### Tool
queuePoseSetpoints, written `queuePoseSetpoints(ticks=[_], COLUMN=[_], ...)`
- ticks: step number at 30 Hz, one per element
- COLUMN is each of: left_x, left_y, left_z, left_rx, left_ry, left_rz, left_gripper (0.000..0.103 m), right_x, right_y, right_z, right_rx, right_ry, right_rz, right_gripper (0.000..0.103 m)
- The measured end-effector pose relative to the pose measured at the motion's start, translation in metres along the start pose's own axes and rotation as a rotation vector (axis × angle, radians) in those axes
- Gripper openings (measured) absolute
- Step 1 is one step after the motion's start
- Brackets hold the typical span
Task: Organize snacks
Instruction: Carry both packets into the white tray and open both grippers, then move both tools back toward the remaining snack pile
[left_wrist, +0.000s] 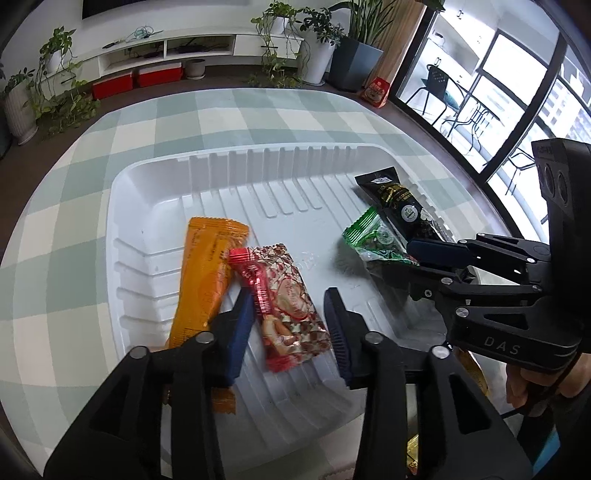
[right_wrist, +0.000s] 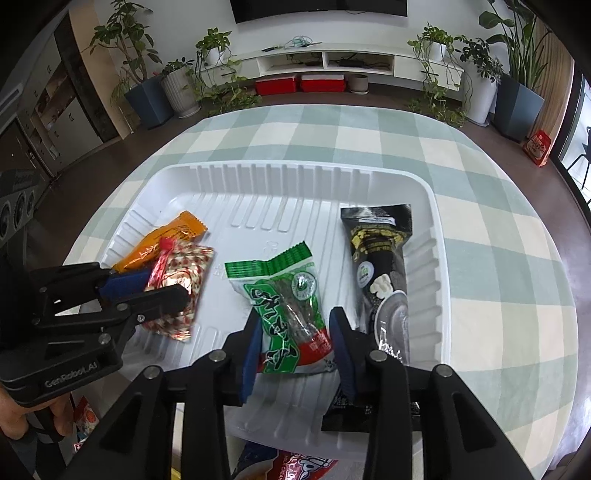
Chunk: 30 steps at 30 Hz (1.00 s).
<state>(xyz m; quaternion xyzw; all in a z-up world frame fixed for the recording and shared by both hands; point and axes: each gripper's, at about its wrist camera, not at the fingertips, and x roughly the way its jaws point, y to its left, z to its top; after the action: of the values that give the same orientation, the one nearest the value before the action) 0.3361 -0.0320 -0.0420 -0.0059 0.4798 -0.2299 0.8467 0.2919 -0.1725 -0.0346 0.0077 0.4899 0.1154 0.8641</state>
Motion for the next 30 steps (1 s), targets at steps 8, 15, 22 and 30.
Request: queuePoseSetpoints(ticks=[8,15,22,30], left_x=[-0.033,-0.095,-0.155,-0.172], left_y=[-0.011,-0.026,-0.035,-0.055], left_z=[0.0,-0.023,-0.087,-0.176], left_rx=[0.022,0.021,-0.055,-0.16], left_ry=[-0.062,-0.171,-0.242,-0.195], left_rz=[0.01,-0.014,-0.012,-0.038], left_gripper=[0.066,0.101,0.103,0.103], right_x=[-0.03,-0.095,-0.154,-0.167], right_y=[0.002,-0.013,-0.038,-0.038], right_z=[0.002,-0.011,-0.085,-0.187], right_rx=[-0.019,0.057,0.199,0.302], right_ry=[-0.075,-0.208,-0.323,-0.293], right_rz=[-0.013,0.055,0.15,0.161], right_gripper=[0.056,0.089,0.097,0.097])
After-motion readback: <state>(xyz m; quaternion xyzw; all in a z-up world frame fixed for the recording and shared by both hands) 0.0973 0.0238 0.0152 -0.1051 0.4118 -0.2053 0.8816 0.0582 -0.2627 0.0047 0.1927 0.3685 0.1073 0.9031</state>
